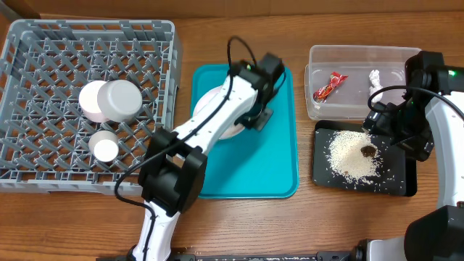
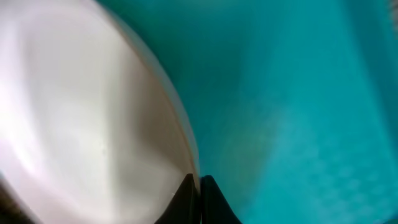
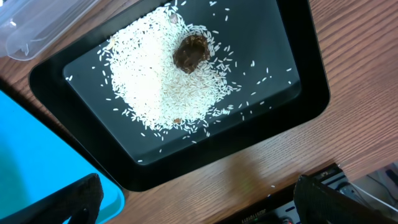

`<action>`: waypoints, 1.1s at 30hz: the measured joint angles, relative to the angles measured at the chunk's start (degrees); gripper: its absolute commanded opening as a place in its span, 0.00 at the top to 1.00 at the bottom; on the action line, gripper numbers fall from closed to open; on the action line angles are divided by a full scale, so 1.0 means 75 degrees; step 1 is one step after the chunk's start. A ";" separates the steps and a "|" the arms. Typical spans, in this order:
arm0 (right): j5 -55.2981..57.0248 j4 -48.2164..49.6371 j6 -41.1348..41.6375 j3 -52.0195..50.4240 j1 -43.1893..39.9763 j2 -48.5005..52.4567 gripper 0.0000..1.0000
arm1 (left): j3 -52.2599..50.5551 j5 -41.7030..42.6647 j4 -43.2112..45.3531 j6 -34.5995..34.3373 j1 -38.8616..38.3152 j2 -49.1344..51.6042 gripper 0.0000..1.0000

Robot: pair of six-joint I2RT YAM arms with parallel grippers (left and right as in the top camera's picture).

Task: Sort waste into correct bins and load items into the dishwasher
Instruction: 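Grasp the rim of the white plate with the left gripper and lift, then stand the white plate upright in the rack and open the left gripper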

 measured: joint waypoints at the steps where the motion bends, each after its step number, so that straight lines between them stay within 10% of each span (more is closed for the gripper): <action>1: 0.0000 -0.0017 -0.0003 0.0000 0.0000 -0.0003 0.00 | 0.0300 0.0003 -0.0102 -0.0061 0.0026 0.0000 0.96; 10: -0.0003 -0.0044 -0.0003 0.0000 0.0000 0.0000 0.00 | 0.2057 0.0822 -0.0979 -0.0099 0.1026 -0.0376 0.96; 33: 0.0000 -0.0047 -0.0006 0.0000 0.0000 0.0000 0.00 | 0.1125 0.7143 -0.1346 0.2894 0.5811 -0.0950 0.96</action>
